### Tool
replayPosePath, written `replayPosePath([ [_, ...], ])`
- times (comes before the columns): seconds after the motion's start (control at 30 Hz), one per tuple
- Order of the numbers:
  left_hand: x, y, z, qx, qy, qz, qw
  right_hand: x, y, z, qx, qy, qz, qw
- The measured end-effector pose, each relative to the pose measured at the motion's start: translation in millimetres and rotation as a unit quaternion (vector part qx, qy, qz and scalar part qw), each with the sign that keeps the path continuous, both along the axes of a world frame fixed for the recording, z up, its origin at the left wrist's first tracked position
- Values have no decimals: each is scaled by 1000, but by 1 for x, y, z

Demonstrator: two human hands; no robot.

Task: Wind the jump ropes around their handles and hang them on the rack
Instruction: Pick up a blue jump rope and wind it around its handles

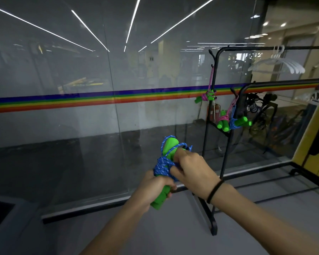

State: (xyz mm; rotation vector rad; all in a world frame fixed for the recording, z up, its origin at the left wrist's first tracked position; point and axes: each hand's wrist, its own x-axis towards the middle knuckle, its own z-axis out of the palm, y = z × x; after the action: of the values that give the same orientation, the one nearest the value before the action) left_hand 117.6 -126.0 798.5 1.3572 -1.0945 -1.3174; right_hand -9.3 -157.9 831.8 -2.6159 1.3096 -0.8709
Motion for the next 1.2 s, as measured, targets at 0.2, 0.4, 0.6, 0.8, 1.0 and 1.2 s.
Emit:
replayPosePath([
  [0.2,-24,-38,3,-15,-6,20,1000,-27,-39,-9,41,-88,35,995],
  [0.4,-34,-59,-1,10,36,20,999,-61,-71,-9,248,-222,188,924],
  [0.6,-31,-87,-7,51,131,47,989,-69,-80,-17,190,-209,196,939],
  [0.8,-5,-127,-12,65,172,19,983,-70,-89,-22,102,-272,124,949],
  [1.0,-2,-171,-32,90,176,-97,975,-76,-117,-18,121,-308,83,940],
  [1.2,-9,-228,-53,62,54,-184,979,-49,-185,-17,207,-353,52,911],
])
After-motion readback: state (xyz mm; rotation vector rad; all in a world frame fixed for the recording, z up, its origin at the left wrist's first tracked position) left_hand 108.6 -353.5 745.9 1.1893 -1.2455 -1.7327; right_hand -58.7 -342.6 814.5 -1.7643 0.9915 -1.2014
